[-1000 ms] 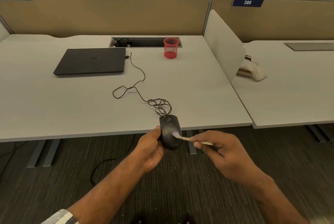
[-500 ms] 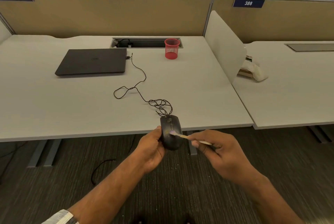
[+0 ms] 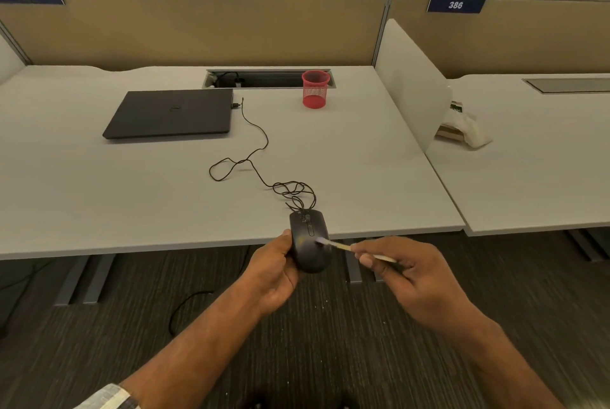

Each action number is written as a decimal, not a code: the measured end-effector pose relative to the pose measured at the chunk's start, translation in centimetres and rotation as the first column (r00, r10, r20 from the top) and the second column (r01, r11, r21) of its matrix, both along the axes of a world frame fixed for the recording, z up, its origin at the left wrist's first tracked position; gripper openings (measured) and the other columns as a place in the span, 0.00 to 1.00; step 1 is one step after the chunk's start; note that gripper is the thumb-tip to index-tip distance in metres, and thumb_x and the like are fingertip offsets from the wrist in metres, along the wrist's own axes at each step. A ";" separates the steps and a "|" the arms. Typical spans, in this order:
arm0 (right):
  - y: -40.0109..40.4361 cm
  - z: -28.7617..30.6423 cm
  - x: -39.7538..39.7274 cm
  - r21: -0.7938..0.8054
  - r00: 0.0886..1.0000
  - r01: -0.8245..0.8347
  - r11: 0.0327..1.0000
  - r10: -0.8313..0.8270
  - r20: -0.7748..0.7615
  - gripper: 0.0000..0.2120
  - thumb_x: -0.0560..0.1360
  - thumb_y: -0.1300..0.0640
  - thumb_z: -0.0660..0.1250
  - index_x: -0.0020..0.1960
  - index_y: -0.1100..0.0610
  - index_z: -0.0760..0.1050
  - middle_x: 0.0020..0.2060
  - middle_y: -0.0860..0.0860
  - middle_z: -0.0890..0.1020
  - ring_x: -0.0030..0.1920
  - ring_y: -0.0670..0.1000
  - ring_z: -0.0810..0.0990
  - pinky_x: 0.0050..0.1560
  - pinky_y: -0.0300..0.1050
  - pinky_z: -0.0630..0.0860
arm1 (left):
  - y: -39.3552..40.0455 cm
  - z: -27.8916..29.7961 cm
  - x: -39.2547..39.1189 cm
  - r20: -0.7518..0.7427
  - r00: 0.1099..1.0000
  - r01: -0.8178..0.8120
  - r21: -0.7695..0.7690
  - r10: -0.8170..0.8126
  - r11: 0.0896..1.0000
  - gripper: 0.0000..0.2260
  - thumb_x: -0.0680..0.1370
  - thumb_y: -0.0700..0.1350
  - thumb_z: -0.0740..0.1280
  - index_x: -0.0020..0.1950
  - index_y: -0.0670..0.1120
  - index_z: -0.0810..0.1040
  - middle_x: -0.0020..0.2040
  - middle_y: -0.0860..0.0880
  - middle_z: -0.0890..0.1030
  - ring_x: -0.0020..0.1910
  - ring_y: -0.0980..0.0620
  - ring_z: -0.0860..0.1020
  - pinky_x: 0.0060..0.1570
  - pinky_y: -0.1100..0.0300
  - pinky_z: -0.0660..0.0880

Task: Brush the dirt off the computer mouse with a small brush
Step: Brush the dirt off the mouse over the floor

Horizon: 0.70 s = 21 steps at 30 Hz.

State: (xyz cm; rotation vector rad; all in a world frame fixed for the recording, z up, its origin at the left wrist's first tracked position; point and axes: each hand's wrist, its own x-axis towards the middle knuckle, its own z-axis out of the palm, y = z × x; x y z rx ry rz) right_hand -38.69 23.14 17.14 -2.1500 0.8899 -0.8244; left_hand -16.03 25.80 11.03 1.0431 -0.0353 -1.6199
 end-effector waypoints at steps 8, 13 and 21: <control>0.6 -0.2 -1.4 0.084 0.990 -0.094 0.992 0.103 -0.100 0.09 0.76 0.53 0.67 0.54 0.47 0.83 0.44 0.41 0.85 0.46 0.47 0.83 0.44 0.43 0.80 | 0.0 -0.4 0.3 0.024 1.000 -0.001 0.009 0.001 1.000 0.12 0.85 0.45 0.58 0.64 0.42 0.76 0.58 0.35 0.86 0.55 0.41 0.87 0.50 0.46 0.83; 0.2 0.1 -0.9 0.010 1.000 -0.006 1.000 0.006 0.026 0.11 0.76 0.56 0.68 0.57 0.52 0.83 0.45 0.42 0.85 0.47 0.48 0.84 0.45 0.43 0.80 | -0.1 -0.6 0.2 0.001 1.000 0.014 0.010 -0.014 1.000 0.14 0.86 0.45 0.58 0.67 0.41 0.75 0.54 0.36 0.87 0.55 0.42 0.87 0.54 0.46 0.82; 0.8 -0.9 -1.0 0.071 0.985 -0.090 0.993 0.100 -0.142 0.09 0.77 0.55 0.68 0.54 0.47 0.83 0.44 0.41 0.85 0.47 0.46 0.83 0.45 0.44 0.79 | 0.0 -0.3 -0.2 0.046 0.999 -0.002 0.015 0.002 1.000 0.14 0.86 0.45 0.57 0.66 0.40 0.76 0.60 0.35 0.85 0.58 0.40 0.85 0.54 0.46 0.81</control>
